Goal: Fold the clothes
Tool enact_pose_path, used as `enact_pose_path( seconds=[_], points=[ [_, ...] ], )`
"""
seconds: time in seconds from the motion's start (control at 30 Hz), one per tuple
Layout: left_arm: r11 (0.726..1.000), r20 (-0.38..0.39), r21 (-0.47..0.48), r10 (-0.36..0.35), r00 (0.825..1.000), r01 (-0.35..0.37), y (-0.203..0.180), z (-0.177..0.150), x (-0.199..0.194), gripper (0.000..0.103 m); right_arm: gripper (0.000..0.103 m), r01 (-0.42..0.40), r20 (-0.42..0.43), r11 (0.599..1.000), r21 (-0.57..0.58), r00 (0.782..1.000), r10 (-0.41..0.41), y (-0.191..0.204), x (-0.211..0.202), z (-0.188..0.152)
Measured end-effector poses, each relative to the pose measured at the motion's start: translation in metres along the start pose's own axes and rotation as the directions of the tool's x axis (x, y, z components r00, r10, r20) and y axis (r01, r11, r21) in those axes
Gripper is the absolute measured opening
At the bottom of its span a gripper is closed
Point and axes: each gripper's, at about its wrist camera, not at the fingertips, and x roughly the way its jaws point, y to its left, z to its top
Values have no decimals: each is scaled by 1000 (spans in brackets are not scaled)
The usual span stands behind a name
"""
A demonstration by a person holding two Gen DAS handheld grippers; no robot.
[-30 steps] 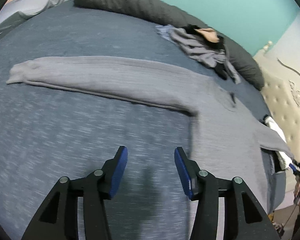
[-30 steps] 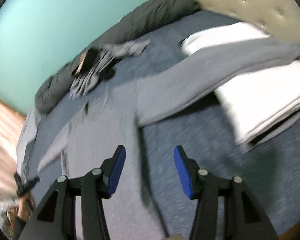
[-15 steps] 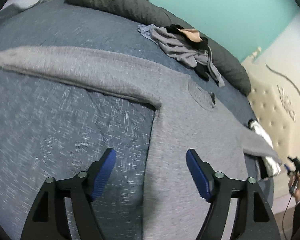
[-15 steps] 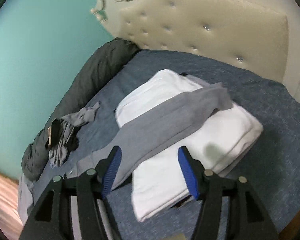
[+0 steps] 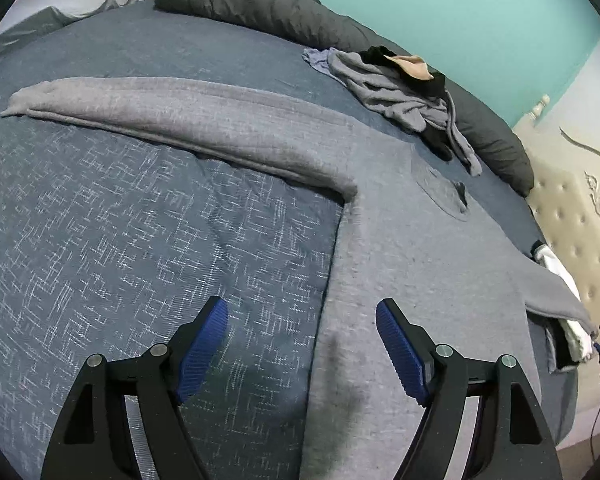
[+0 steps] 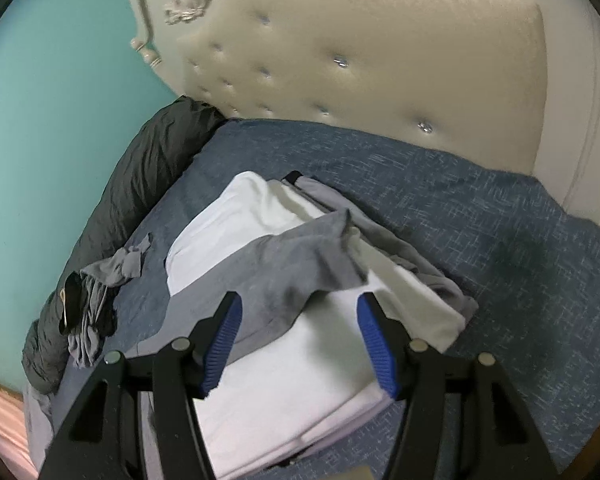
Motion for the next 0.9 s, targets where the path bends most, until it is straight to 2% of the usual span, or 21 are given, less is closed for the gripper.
enact_pose_path(
  seconds=[0.13, 0.53, 0.63, 0.7, 0.77, 0.9],
  points=[
    [1000, 14, -18, 12, 1000, -11, 3, -4, 5, 80, 61, -19, 16, 999, 28, 1000, 19, -5, 9, 8],
    [999, 5, -18, 38, 999, -38, 8, -17, 23, 80, 60, 67, 33, 996, -61, 997, -65, 12, 28, 12],
    [999, 4, -3, 42, 999, -42, 8, -17, 24, 80, 44, 104, 43, 989, -105, 994, -100, 21, 30, 9],
    [999, 9, 2, 48, 999, -48, 9, -17, 23, 80, 25, 138, 61, 978, -157, 990, -129, 30, 30, 6],
    [999, 15, 3, 49, 999, -49, 10, -17, 22, 80, 17, 155, 85, 967, -202, 986, -141, 38, 28, 4],
    [999, 24, 10, 52, 998, -52, 10, -17, 20, 80, 11, 197, 158, 944, -266, 975, -158, 54, 16, 2]
  ],
)
